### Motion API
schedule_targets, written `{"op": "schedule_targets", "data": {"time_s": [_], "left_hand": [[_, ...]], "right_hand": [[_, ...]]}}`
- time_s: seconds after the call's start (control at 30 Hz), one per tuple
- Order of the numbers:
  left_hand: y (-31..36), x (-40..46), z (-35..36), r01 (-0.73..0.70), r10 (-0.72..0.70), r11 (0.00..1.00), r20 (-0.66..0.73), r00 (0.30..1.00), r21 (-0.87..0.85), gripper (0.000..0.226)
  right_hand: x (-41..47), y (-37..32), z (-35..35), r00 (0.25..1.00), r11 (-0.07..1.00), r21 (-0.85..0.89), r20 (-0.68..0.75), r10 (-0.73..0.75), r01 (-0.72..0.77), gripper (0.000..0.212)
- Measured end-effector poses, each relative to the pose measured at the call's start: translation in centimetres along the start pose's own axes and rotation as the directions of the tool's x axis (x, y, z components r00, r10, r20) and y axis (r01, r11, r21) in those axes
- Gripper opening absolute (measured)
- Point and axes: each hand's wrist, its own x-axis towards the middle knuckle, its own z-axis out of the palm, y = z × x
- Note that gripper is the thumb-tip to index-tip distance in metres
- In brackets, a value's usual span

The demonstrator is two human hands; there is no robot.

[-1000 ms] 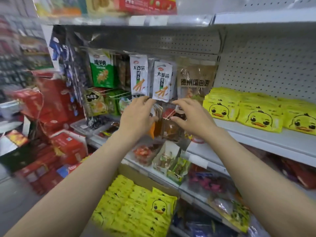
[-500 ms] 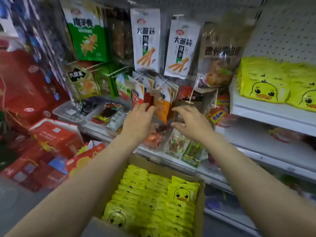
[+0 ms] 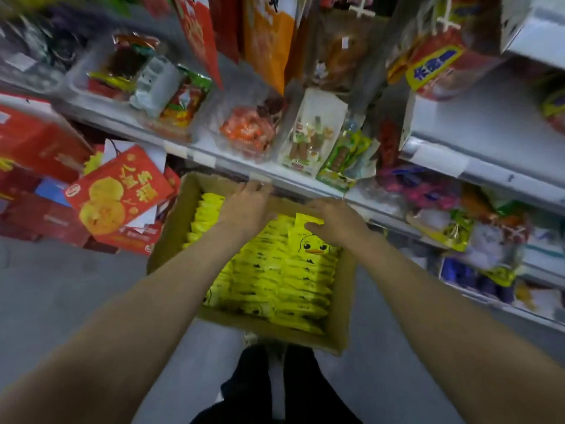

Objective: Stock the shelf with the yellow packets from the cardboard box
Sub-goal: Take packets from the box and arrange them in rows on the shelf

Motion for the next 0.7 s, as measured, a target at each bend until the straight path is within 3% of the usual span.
{"op": "schedule_targets", "data": {"time_s": [0.23,0.4,0.47,0.53,0.6,0.7], "left_hand": [[-1.1,0.9,9.7,0.096,-0.068,0.989,0.234,0.970,-0.113,0.064],[-1.4,2.0,13.2,0.161,-0.099,0.968,0.293,0.951,-0.195,0.061],[-1.3,2.3,14.0,0.188,-0.115,0.958,0.311,0.943,-0.215,0.061],[-1.3,2.6,14.7,0.226,-0.141,0.946,0.334,0.932,-0.231,0.061],[-1.1,2.9,15.0,0.247,-0.155,0.939,0.347,0.925,-0.240,0.060],[-0.4,3.5,15.3,0.270,-0.164,0.920,0.345,0.924,-0.286,0.055]], "right_hand": [[2.9,4.8,9.1,0.986,0.993,0.026,0.129,0.108,-0.112,0.064],[4.7,6.4,12.2,0.994,0.994,-0.063,0.047,0.097,-0.094,0.076],[4.7,6.8,12.9,0.992,0.981,-0.152,0.017,0.127,-0.123,0.068],[4.5,7.4,13.3,0.985,0.971,-0.181,0.031,0.167,-0.159,0.045],[4.3,7.9,13.2,0.969,0.969,-0.115,0.088,0.229,-0.219,0.034],[4.1,8.4,11.9,0.945,0.950,0.073,0.154,0.290,-0.303,0.037]]}}
